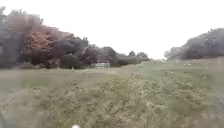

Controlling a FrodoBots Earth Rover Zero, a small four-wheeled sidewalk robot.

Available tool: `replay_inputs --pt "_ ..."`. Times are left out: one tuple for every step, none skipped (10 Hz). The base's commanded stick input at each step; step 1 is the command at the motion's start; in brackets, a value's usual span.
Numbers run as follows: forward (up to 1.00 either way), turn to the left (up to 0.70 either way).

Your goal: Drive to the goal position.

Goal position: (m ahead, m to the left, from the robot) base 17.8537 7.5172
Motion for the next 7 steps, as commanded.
replay_inputs --pt "0.85 -0.34" --pt "0.85 -0.34" --pt "0.85 -0.34" --pt "0.85 -0.34" --pt "0.85 -0.12" --pt "0.85 -0.03" --pt "0.85 0.0"
